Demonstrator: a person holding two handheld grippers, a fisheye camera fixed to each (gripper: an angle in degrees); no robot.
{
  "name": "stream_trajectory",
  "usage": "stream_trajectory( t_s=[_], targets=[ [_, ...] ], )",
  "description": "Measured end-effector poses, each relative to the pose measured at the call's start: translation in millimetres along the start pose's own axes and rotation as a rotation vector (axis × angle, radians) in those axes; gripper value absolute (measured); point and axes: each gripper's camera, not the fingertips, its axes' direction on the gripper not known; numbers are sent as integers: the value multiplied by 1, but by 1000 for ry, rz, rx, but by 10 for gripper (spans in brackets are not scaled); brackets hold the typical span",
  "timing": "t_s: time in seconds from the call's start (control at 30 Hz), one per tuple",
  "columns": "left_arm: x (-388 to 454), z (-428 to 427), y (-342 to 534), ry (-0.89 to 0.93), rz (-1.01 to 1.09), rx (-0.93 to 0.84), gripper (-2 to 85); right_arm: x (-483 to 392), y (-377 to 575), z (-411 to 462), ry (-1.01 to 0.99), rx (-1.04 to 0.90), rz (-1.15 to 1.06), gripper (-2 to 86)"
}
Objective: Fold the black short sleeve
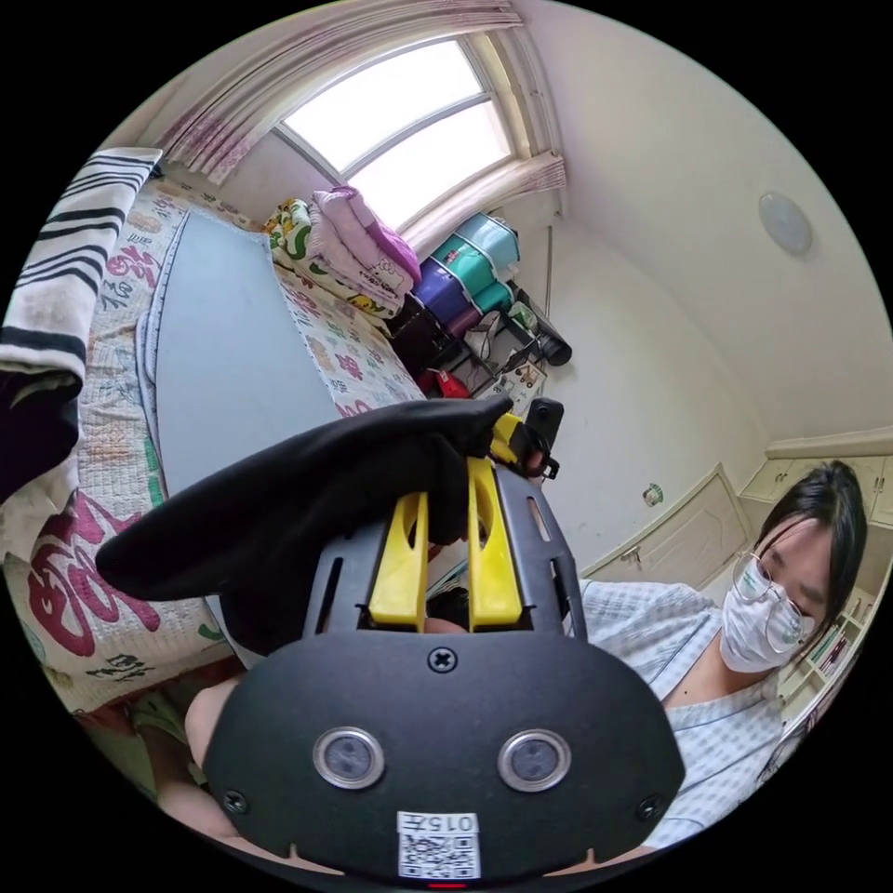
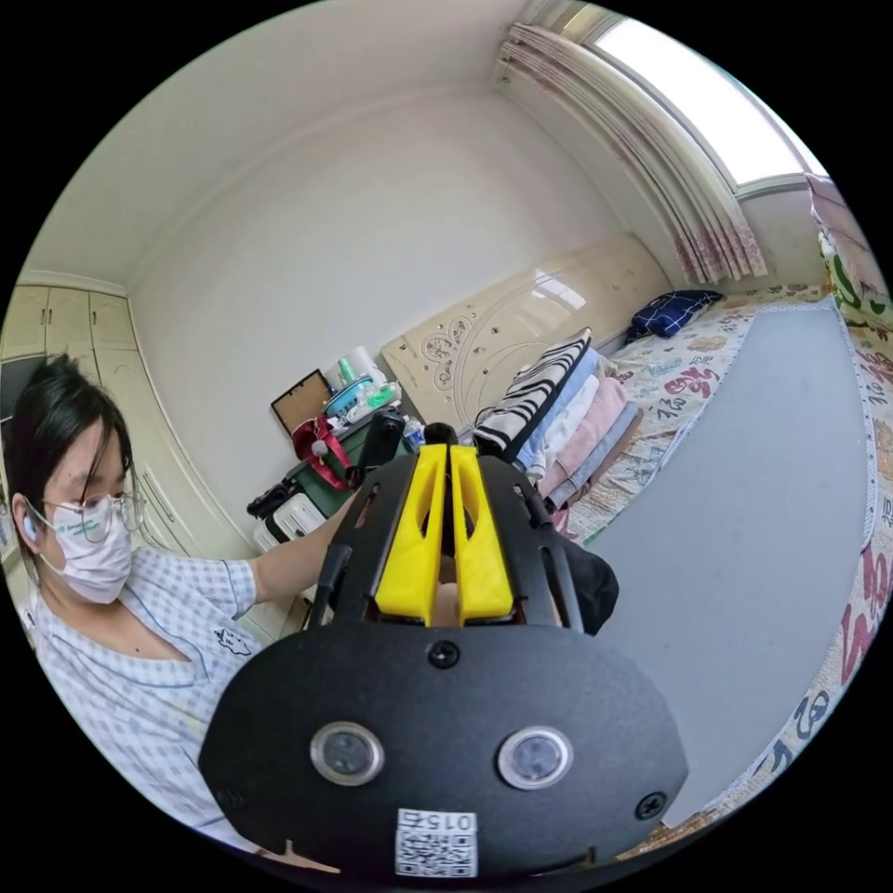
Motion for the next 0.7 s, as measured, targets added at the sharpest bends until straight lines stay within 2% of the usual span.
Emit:
stream_trajectory(
  t_s=[0.17,0.27,0.5,0.7],
  targets=[
    [18,-4,-2,-84,43,-96,54,9,-17,-38,34,50,50,-4],
    [53,-23,9,-211,160,-112,45,6,-23,-86,47,121,73,-4],
    [132,-103,20,-528,265,0,25,-30,-34,-242,130,369,82,-4],
    [201,-129,21,-572,419,87,9,-84,-34,-326,170,496,-1,-4]
  ],
)
